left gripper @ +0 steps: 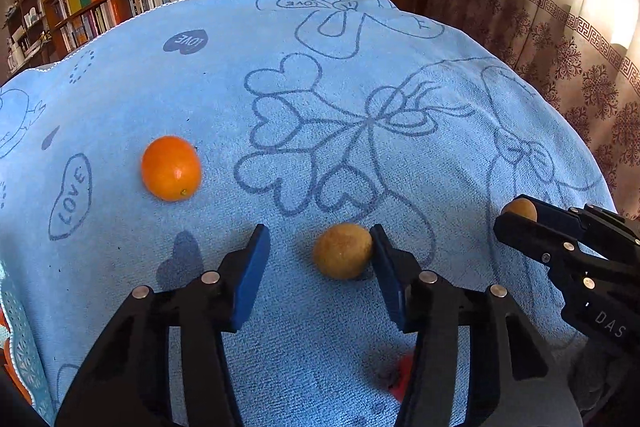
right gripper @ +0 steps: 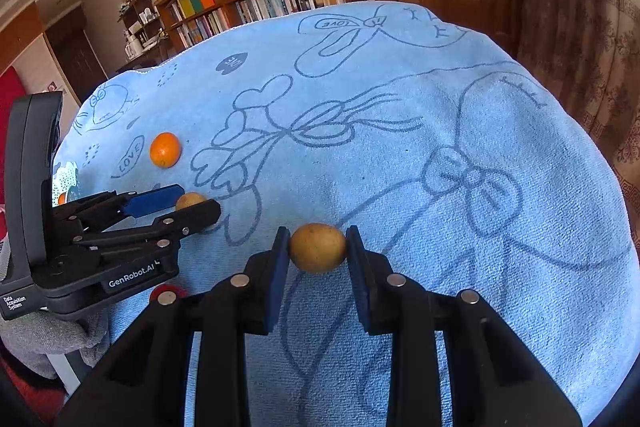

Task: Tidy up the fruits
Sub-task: 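Grasp another tan fruit with the left tool while the right tool holds its fruit lifted, then carry the tan fruit into the basket and open the left tool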

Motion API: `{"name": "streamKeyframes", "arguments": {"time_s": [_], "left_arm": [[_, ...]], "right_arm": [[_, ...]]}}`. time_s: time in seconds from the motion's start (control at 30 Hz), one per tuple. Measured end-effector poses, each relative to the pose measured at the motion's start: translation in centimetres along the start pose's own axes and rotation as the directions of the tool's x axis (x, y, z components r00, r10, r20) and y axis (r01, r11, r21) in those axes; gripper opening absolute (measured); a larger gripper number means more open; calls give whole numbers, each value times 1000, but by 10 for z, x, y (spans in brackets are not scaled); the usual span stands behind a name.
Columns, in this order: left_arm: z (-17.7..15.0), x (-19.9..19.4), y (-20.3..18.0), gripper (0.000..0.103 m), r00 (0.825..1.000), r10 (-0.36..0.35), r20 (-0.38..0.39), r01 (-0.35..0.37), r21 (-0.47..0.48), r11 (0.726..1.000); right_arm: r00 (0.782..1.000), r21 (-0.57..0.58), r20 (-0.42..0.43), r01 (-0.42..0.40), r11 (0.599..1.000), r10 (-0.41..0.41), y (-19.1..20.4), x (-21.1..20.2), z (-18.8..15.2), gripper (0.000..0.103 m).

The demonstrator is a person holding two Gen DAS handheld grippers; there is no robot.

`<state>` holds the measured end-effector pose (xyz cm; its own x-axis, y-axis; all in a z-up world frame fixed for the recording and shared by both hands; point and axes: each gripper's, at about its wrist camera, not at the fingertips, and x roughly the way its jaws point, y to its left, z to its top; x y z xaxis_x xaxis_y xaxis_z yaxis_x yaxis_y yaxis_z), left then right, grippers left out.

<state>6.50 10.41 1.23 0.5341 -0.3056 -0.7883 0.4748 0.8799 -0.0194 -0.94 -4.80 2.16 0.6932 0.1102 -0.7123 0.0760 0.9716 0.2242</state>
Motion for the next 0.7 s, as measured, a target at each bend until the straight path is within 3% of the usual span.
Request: {"name": "streamKeyframes", "arguments": {"time_s": [0.13, 0.3, 0.7], "left_arm": [[1, -1, -4, 29, 1000, -22, 3, 22, 14, 1000], [-3, -7, -6, 29, 1000, -3, 23, 2, 24, 1000], [-14, -53, 24, 29, 989, 91, 120, -84, -61, 995]], "right_arm": [[1000, -1, 2, 0, 1000, 0, 1, 0, 0, 29], [1000, 1, 6, 0, 1000, 0, 1, -1, 0, 29], [1000, -8, 20, -21, 1000, 21, 10, -9, 0, 29]]}}
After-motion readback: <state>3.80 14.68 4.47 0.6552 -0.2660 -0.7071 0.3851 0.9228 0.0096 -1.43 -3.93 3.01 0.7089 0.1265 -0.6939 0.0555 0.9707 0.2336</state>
